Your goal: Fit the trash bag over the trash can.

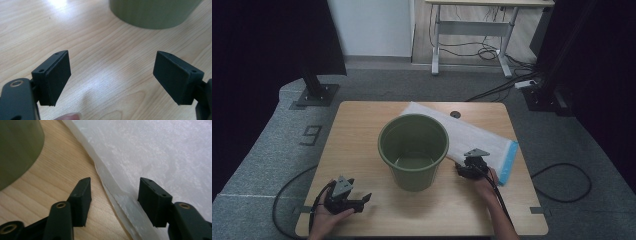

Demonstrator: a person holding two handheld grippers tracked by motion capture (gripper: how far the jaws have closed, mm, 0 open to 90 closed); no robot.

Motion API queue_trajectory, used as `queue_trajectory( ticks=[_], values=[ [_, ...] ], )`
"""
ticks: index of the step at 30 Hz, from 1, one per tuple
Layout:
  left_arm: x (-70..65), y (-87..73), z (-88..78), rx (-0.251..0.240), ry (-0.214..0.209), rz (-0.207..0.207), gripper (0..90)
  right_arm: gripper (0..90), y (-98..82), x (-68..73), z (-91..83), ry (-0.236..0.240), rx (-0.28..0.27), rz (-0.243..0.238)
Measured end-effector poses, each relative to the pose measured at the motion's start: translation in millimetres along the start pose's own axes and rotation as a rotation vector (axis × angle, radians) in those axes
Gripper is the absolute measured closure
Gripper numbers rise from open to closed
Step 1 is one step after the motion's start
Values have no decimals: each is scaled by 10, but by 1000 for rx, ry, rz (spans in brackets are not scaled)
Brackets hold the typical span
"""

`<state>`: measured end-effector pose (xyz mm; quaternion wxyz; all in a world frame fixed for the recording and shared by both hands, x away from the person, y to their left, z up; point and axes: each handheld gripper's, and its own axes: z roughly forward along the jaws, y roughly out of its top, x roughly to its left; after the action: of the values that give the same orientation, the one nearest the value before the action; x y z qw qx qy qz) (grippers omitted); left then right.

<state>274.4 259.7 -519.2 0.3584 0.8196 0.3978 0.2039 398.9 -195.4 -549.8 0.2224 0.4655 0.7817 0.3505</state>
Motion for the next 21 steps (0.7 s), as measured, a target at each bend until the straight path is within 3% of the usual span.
queue_trajectory(
  ticks=[1,2,3,6,11,15,16,17,21],
  values=[
    [6,-9,6,3,2,-3,143,605,0,-10,3,9,-4,24],
    [15,-15,6,7,6,-2,143,605,0,-10,3,9,-4,24],
    [29,-26,9,5,7,-10,143,727,0,-15,-3,8,-6,21],
    [44,-35,12,8,15,-16,143,868,-8,-43,-33,-10,9,50],
    [54,-62,31,19,27,-19,144,887,-120,-98,-157,-41,-7,57],
    [53,-67,46,28,34,-17,144,887,-353,-185,-512,-54,-57,76],
    [53,-67,46,28,34,-17,145,887,-353,-185,-512,-54,-57,76],
    [43,-67,61,33,34,-12,145,887,-471,-221,-637,-50,-67,92],
    [-4,-64,101,54,37,5,144,887,-666,-252,-814,-43,-58,76]
  ],
)
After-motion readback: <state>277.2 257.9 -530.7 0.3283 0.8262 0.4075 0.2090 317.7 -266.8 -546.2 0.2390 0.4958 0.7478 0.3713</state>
